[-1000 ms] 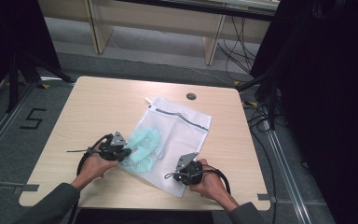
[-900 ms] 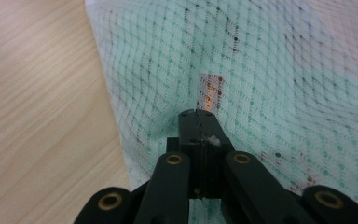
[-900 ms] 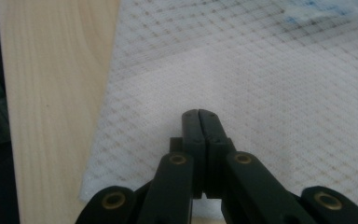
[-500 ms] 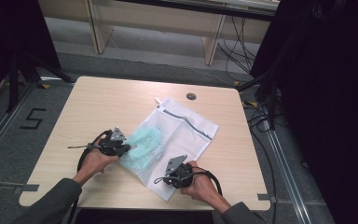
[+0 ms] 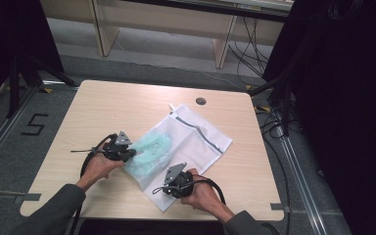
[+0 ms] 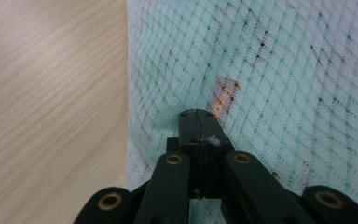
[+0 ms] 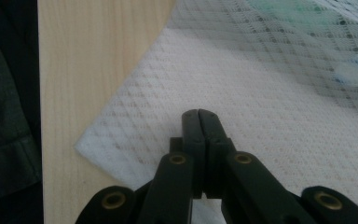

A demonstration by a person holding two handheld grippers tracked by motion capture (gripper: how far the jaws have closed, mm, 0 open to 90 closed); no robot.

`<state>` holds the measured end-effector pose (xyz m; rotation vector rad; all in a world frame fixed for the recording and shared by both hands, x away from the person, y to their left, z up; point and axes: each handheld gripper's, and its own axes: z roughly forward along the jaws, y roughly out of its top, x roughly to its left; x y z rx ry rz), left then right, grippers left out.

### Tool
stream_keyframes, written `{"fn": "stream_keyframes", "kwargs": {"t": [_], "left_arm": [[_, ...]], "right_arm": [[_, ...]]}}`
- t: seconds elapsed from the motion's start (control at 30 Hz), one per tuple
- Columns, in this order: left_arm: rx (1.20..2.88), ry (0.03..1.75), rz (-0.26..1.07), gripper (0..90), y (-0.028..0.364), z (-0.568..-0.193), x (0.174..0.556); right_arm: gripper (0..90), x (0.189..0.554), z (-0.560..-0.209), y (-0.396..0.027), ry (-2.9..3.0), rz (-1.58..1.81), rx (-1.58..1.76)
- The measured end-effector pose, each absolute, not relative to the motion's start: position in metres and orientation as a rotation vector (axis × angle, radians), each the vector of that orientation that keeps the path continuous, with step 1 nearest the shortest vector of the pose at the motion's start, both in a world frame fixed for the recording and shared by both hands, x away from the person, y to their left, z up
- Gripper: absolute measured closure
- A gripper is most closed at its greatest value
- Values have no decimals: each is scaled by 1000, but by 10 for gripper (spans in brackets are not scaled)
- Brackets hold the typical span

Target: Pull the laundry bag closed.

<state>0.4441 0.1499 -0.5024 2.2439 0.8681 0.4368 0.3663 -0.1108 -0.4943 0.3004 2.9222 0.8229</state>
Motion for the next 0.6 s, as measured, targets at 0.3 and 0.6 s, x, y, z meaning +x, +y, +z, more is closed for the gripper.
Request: {"fn": "stream_keyframes", "kwargs": {"t": [0.3, 0.6], "left_arm": [[2230, 866, 429, 893, 154, -504, 459], [2241, 859, 463, 894, 158, -504, 470]], "right_arm": [[900, 365, -495, -95, 2935, 842, 255], [900, 362, -496, -85, 2938, 861, 206]]}}
